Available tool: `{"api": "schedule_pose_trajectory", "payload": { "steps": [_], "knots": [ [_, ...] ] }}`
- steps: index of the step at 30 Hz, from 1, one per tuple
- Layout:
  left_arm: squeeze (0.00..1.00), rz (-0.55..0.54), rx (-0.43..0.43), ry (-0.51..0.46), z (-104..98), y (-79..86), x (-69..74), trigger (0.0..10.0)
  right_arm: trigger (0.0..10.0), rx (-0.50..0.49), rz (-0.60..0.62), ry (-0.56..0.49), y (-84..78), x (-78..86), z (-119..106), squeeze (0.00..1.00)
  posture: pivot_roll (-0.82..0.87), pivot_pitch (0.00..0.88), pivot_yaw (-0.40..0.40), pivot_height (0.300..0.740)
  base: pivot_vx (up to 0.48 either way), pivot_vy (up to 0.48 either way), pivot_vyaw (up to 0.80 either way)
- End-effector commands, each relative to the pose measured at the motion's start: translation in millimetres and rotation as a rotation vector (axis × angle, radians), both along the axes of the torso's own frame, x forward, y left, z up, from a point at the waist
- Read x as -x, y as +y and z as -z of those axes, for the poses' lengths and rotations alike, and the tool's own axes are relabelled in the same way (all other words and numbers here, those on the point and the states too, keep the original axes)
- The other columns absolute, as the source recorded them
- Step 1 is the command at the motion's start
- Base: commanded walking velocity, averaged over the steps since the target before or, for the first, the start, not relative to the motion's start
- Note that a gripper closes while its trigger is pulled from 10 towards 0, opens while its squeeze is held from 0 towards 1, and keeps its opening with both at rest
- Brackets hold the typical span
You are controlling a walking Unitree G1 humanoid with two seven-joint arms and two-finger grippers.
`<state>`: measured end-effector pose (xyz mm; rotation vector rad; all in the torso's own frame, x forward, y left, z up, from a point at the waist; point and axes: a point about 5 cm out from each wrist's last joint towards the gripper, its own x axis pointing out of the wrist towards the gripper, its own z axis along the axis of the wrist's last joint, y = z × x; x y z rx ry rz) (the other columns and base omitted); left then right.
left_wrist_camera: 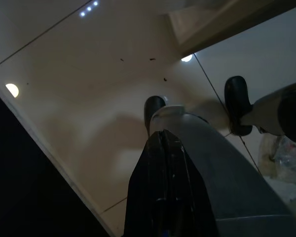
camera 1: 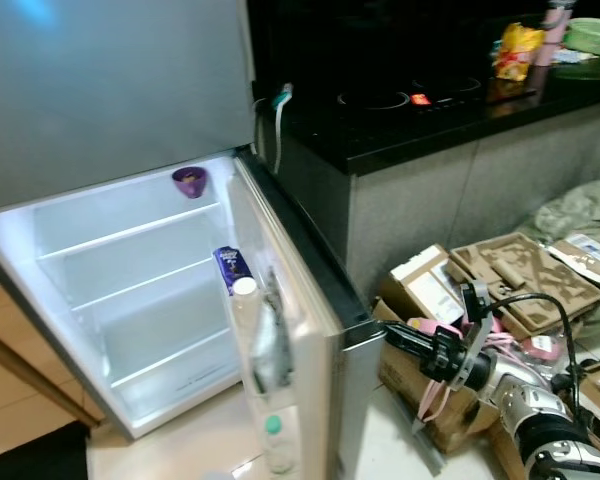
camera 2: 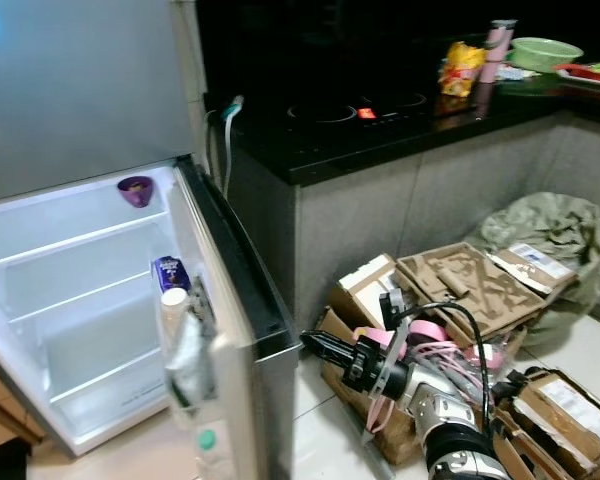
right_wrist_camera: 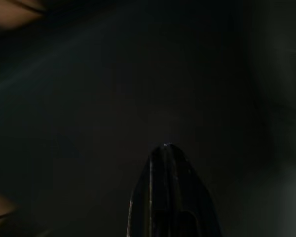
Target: Restocking fridge
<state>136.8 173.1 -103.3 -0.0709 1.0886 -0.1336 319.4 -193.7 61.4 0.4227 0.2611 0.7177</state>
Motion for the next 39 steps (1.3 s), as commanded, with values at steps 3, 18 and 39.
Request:
{"api": "schedule_pose_trajectory", "payload": {
  "steps": [3,18,39],
  "knots": [
    [0.0,-0.002,0.004,0.016,2,-3.0,5.1,10.0,10.0,0.222,0.304,0.152,-30.1,12.4,29,0.0,-0.09,0.0,0.0,0.74,0.0,0.0,0.0],
    [0.0,-0.007,-0.009,0.018,2,1.6,6.0,10.0,10.0,0.514,0.423,0.633,-56.7,130.4,124,0.0,-0.1,0.0,0.009,0.74,0.0,0.0,0.63],
    [0.0,-0.015,-0.03,0.011,1,5.7,3.4,10.0,10.0,0.606,0.498,0.719,-61.6,158.5,138,0.0,-0.1,0.0,0.018,0.74,0.0,0.0,0.63]
  ]
}}
